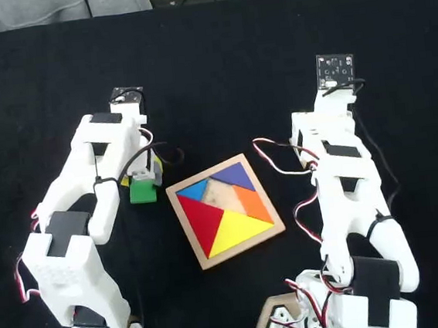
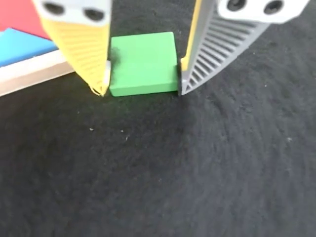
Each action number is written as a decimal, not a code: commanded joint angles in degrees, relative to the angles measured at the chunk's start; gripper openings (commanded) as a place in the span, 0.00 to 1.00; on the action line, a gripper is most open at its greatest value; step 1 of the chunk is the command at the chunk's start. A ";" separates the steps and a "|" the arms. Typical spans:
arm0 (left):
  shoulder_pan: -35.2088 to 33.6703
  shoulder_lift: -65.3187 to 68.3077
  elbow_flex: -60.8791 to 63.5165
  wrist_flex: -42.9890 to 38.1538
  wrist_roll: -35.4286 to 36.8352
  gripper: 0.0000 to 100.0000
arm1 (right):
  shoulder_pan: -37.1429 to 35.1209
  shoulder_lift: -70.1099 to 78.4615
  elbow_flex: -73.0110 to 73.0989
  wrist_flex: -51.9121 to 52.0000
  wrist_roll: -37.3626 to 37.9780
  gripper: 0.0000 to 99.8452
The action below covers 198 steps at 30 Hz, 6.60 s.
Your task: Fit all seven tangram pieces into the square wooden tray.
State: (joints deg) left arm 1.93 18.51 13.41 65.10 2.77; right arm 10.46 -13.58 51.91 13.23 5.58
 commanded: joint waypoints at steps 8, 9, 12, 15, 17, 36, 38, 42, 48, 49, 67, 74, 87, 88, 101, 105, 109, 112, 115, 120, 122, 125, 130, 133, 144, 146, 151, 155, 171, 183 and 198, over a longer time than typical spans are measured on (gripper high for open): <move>0.31 -3.08 -2.51 3.87 2.90 0.10 | -1.05 0.04 -0.48 -1.32 0.35 0.01; 0.31 -4.57 -3.91 6.59 2.81 0.10 | -1.05 0.04 -0.48 -1.32 0.35 0.01; 1.80 -10.37 -6.81 13.80 2.64 0.10 | -1.05 0.04 -0.48 -1.32 0.35 0.01; 7.87 -17.14 -6.90 16.79 -4.48 0.11 | -0.97 0.04 -0.48 -1.32 0.35 0.01; 13.23 -20.84 -5.32 16.44 -8.88 0.11 | -0.97 0.04 -0.48 -1.32 0.35 0.01; 27.03 -1.49 -6.55 -1.76 1.23 0.11 | 3.43 -0.40 -0.40 -3.34 -3.43 0.01; 26.59 0.62 -8.13 -1.76 1.23 0.11 | 3.34 -0.40 -0.40 -3.34 -3.43 0.01; 25.98 1.32 -8.66 -1.67 1.23 0.19 | 3.25 -0.40 -0.40 -3.34 -3.34 0.01; 25.98 1.32 -8.75 -1.76 1.14 0.25 | 3.16 -0.40 -0.40 -3.34 -3.34 0.01; 25.98 1.32 -8.75 -1.76 1.23 0.25 | 3.16 -0.31 -0.40 -3.34 -3.34 0.01; 25.98 -10.11 -3.30 -1.76 2.90 0.25 | 3.16 -0.13 -0.40 -3.34 -3.34 0.01; 24.31 -21.89 7.25 -3.34 0.62 0.25 | 3.25 -0.22 -0.40 -3.34 -3.34 0.01; 21.32 -22.24 18.33 -19.52 -2.37 0.25 | 3.16 -0.13 -0.40 -3.34 -3.34 0.01; 21.32 -22.24 18.42 -19.52 -2.37 0.25 | 3.16 -0.13 -0.40 -3.34 -3.34 0.01; 26.77 -16.09 17.71 -19.78 -2.46 0.25 | 3.16 -0.13 -0.40 -3.34 -3.34 0.01; 26.77 -15.65 17.01 -19.34 -2.46 0.25 | 3.16 -0.13 -0.40 -3.34 -3.34 0.01; 24.92 -15.65 16.92 -19.34 -2.46 0.25 | 3.16 -0.22 -0.40 -3.34 -3.34 0.01; 21.67 -16.18 16.92 -19.52 -2.55 0.25 | 3.16 -0.22 -0.40 -3.34 -3.34 0.01; 20.62 -16.26 16.22 -19.08 -2.55 0.25 | 3.16 -0.22 -0.40 -3.34 -3.34 0.01; 20.97 -16.35 14.55 -16.00 -2.55 0.25 | 3.16 -0.31 -0.40 -3.34 -3.34 0.01; 20.79 -16.35 12.97 -13.71 -2.55 0.25 | 3.16 -0.40 -0.40 -3.34 -3.34 0.01; 20.88 -16.35 9.80 -9.14 -2.46 0.25 | 3.16 -0.40 -0.40 -3.25 -3.34 0.01; 20.70 -16.97 5.67 -3.52 -2.20 0.25 | 3.16 -0.48 -1.10 -0.97 -3.34 0.02; 19.91 -21.89 6.29 -1.58 -2.02 0.25 | 3.08 -0.04 -3.74 3.08 -3.34 0.02; -2.51 -56.62 39.87 -38.95 7.47 0.25 | -0.62 0.04 -16.48 35.87 10.73 0.08; -5.05 -58.29 46.02 -48.88 9.85 0.25 | -2.02 0.04 -16.84 39.21 12.92 0.08; -8.48 -56.70 48.13 -52.22 14.77 0.25 | -6.42 2.42 -20.79 47.74 15.74 0.09; -12.44 -54.15 49.45 -52.57 18.20 0.25 | -7.56 11.38 -31.60 53.27 15.56 0.09; -12.79 -39.21 40.92 -52.40 18.37 0.21 | -2.02 29.58 -43.38 50.55 16.70 0.09; -11.56 -39.12 41.10 -52.31 17.93 0.21 | -2.37 30.99 -42.77 49.76 17.23 0.22; -11.56 -39.03 41.10 -52.31 17.85 0.21 | -8.18 30.64 -36.44 46.95 28.22 0.22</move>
State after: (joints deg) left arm -10.29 -20.70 57.80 12.53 20.53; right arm 4.92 17.80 14.99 61.23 30.99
